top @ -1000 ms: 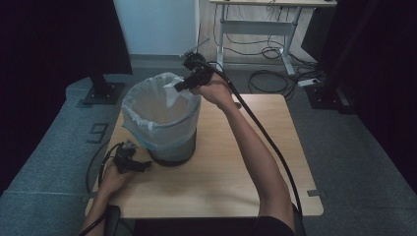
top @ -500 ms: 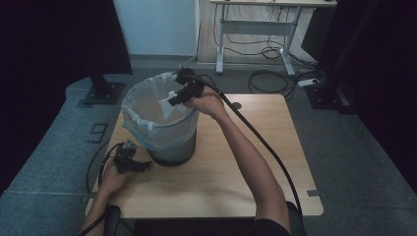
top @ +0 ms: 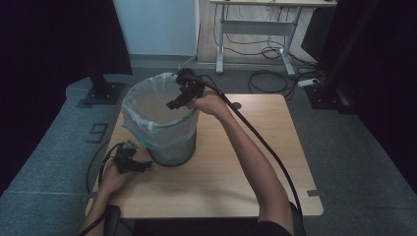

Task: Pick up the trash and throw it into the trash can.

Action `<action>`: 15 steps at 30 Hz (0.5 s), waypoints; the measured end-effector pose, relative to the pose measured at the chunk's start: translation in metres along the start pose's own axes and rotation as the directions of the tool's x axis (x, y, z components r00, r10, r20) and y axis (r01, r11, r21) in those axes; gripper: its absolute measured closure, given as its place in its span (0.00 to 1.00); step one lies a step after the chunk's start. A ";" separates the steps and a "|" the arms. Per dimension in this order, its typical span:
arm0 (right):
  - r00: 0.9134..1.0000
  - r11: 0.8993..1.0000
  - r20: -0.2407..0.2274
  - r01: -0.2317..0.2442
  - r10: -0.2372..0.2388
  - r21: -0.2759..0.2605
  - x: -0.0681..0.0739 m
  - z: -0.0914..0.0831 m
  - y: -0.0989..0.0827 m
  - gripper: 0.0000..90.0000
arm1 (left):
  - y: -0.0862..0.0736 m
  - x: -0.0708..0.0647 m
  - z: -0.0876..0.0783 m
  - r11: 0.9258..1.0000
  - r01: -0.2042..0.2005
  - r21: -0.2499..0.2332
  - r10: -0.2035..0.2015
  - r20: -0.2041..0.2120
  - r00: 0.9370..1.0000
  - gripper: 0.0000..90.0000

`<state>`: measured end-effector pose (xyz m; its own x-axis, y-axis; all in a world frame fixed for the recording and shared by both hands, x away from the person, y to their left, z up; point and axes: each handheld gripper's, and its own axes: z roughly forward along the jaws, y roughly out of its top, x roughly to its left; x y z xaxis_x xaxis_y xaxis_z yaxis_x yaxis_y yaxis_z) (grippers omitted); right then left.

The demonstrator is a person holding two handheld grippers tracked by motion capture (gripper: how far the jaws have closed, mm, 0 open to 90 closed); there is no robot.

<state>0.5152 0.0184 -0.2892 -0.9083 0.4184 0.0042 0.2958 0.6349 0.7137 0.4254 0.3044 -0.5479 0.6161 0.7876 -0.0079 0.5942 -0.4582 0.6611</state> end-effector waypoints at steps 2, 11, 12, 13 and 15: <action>1.000 1.000 0.013 -0.004 0.004 -0.011 -0.001 -0.005 0.000 0.14 | 0.000 0.000 0.000 1.000 -0.002 0.000 0.002 0.000 1.000 0.00; 0.998 0.999 0.052 -0.020 0.022 -0.033 -0.006 -0.023 -0.002 0.13 | 0.000 0.000 0.000 1.000 -0.003 0.001 0.003 0.001 1.000 0.00; 0.998 0.999 0.057 -0.023 0.025 -0.034 -0.007 -0.025 -0.002 0.12 | 0.000 0.000 0.000 1.000 -0.003 0.001 0.003 0.000 1.000 0.00; 0.998 0.999 0.062 -0.032 0.034 -0.034 -0.009 -0.028 -0.004 0.12 | 0.000 0.000 0.000 1.000 -0.003 0.001 0.003 0.000 1.000 0.00; 0.997 0.999 0.069 -0.037 0.040 -0.032 -0.011 -0.031 -0.005 0.11 | 0.000 0.000 0.000 1.000 -0.004 0.001 0.004 0.001 1.000 0.00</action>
<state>0.5141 -0.0094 -0.2716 -0.8732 0.4871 -0.0161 0.3201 0.5980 0.7348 0.4256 0.3039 -0.5478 0.6186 0.7857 -0.0061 0.5925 -0.4614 0.6603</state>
